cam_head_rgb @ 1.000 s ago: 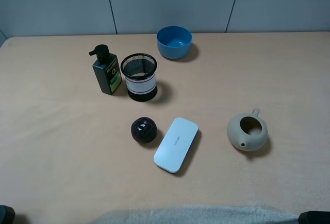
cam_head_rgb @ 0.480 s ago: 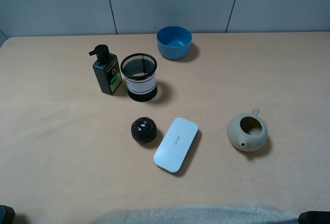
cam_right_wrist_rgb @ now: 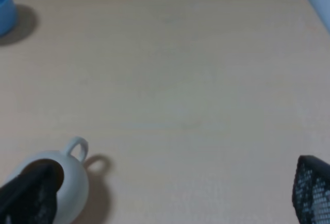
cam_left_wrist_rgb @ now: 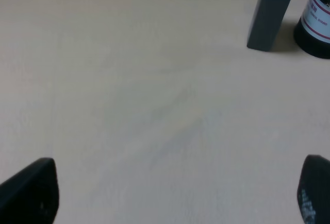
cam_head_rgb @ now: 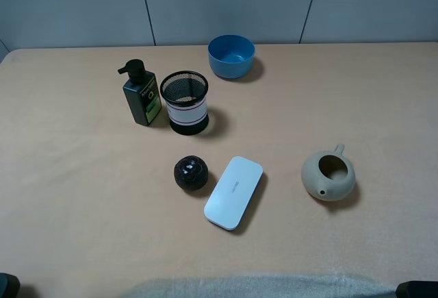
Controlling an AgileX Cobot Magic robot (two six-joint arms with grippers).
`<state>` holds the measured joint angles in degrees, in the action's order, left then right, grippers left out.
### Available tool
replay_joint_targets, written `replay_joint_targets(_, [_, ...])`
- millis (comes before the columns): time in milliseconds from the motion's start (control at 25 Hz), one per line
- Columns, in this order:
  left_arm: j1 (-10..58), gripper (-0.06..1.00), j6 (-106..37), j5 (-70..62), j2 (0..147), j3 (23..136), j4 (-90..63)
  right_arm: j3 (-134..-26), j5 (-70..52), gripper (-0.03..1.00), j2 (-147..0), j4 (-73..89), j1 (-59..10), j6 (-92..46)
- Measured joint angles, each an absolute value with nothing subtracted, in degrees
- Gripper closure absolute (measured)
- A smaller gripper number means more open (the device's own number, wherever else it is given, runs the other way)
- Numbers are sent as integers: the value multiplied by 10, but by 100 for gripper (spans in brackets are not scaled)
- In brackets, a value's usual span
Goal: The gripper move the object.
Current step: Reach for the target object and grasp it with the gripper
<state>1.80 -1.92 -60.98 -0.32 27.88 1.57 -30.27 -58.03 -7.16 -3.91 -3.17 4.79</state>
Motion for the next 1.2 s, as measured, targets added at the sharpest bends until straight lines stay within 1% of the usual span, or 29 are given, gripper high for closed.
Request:
replay_joint_targets(480, [18, 2, -19, -610, -3, 279, 16, -379, -575, 27, -304, 29, -32, 0])
replay_joint_targets(840, [18, 2, -19, -610, -3, 279, 16, -419, -585, 27, -468, 66, -32, -7])
replay_joint_targets(1200, [18, 2, -19, -610, -3, 279, 16, -429, -585, 27, -588, 87, -32, -7])
